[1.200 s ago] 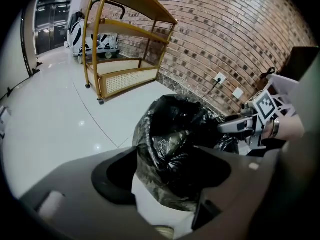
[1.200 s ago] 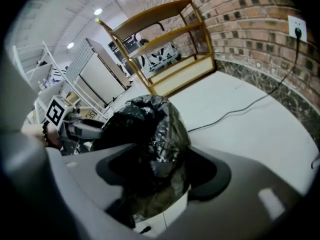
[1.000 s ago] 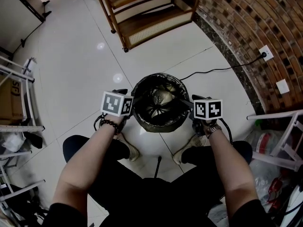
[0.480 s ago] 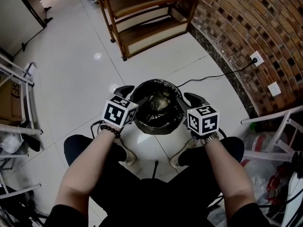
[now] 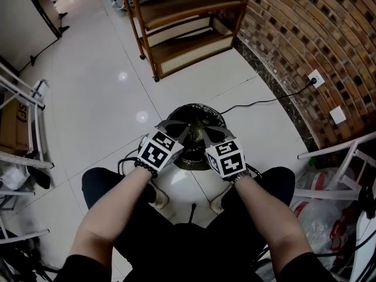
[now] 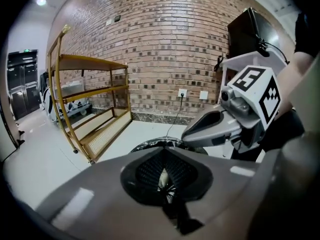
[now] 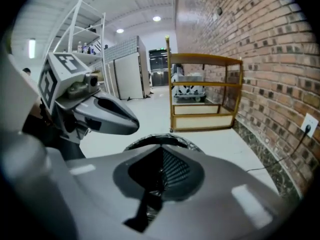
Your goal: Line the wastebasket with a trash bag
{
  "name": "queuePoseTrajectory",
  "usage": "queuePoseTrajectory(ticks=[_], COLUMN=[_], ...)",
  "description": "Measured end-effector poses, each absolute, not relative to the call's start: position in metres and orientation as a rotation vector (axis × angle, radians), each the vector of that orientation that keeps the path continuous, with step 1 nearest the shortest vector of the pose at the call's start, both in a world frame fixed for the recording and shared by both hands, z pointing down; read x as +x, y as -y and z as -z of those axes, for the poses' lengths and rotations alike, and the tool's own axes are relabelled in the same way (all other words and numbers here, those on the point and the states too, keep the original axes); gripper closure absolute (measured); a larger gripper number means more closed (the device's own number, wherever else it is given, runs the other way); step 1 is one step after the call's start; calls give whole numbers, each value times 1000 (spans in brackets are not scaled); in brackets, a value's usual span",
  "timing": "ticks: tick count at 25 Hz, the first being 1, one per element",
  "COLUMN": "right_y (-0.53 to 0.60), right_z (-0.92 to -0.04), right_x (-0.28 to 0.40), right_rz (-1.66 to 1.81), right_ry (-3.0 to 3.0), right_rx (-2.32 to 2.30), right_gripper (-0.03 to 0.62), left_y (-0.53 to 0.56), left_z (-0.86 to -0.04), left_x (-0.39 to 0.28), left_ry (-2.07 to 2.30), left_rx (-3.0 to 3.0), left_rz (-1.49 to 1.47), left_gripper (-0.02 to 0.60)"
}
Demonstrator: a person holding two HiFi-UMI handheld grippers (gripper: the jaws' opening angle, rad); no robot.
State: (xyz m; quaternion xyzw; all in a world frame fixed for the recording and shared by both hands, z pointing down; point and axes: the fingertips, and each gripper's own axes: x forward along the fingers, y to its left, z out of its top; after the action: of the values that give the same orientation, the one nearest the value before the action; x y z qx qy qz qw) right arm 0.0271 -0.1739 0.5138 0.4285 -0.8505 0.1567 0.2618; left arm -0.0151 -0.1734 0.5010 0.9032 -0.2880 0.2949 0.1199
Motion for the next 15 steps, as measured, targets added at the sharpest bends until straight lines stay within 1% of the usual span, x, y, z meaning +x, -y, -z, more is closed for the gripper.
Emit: queuePoseTrajectory(ticks=[6,15], right_y=[169,172], right_z=[-522,-534], right_x=[14,21], right_rz=[-426,-502], right_ry=[2311,2293], right_rx=[1103,1119], right_gripper=[592,592], left_y=[169,170], left_z=[-506,-514], left_x=[-3,3], left_ry=[786,770], left_rx=[2664,2675], left_rz=[-876,-915], left_gripper=[580,580])
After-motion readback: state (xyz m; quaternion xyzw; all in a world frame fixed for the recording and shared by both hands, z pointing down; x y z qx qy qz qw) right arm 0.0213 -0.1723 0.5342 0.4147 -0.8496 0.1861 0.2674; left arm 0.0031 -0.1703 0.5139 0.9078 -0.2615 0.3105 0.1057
